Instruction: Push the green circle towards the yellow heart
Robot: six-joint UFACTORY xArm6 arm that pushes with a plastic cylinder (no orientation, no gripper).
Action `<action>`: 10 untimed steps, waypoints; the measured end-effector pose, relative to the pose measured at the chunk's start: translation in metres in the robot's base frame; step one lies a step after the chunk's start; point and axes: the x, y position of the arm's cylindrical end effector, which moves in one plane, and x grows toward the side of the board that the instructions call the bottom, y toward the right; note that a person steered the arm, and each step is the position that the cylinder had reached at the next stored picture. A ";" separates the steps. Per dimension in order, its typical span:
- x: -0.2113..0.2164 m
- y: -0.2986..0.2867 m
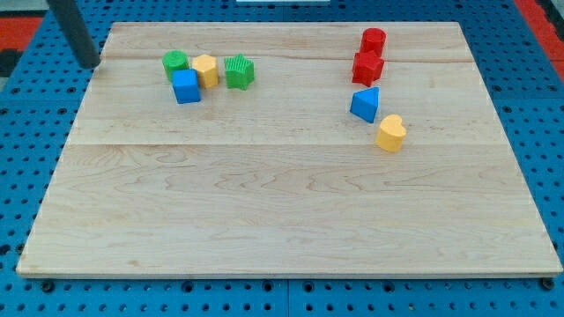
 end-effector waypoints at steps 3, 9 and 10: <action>0.009 0.057; 0.121 0.243; 0.146 0.223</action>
